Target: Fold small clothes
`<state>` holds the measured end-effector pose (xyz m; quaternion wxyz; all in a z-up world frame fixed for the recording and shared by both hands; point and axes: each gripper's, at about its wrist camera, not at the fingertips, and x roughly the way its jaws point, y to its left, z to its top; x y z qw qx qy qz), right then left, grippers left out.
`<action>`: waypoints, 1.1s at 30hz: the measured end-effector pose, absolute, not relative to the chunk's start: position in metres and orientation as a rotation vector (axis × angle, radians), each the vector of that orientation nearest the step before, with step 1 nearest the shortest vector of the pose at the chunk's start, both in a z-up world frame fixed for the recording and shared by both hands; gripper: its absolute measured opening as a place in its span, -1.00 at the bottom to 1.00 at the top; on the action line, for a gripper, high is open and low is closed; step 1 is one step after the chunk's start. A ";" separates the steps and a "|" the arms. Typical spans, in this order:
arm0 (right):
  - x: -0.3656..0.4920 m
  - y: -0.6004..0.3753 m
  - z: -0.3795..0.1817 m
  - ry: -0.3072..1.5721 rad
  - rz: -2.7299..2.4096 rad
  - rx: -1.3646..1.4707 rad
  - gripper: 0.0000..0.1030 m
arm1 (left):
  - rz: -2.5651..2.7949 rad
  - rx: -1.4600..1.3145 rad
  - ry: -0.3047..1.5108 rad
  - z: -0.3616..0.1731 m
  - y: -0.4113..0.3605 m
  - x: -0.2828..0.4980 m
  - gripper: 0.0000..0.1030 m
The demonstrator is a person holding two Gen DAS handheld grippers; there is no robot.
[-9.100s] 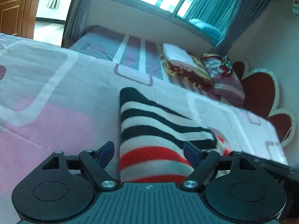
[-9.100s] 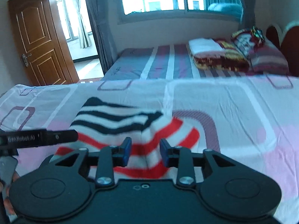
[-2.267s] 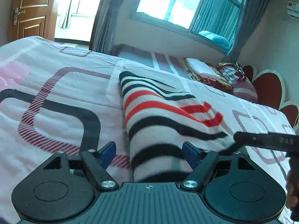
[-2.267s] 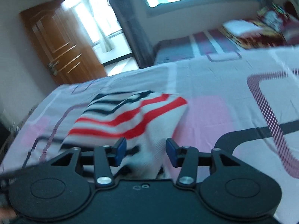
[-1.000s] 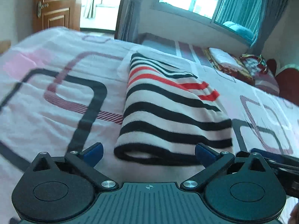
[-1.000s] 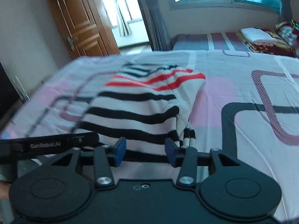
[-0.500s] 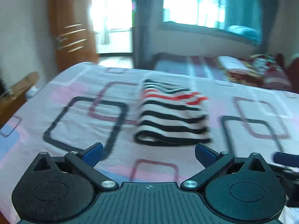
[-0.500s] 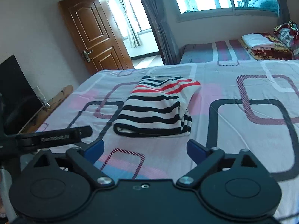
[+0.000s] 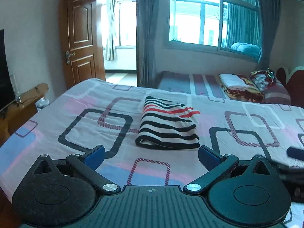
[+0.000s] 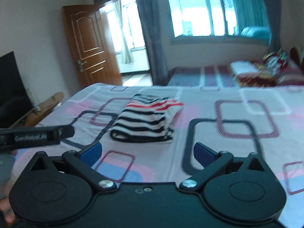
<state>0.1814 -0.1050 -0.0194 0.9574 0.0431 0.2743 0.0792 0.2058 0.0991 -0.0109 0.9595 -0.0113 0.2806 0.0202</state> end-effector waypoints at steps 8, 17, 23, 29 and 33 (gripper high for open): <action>0.165 -0.105 -0.014 0.529 0.035 0.045 0.98 | 0.030 -0.018 0.625 -0.012 0.092 0.194 1.00; 0.149 -0.116 -0.009 0.503 0.004 0.057 0.98 | 0.016 -0.018 0.649 -0.013 0.083 0.186 1.00; 0.143 -0.117 -0.009 0.497 -0.005 0.052 0.98 | 0.016 -0.024 0.664 -0.013 0.081 0.184 1.00; 0.138 -0.120 -0.008 0.478 -0.019 0.045 0.98 | 0.042 -0.027 0.659 -0.008 0.082 0.185 1.00; 0.138 -0.122 -0.005 0.468 -0.016 0.054 0.98 | 0.062 -0.025 0.641 -0.006 0.082 0.183 1.00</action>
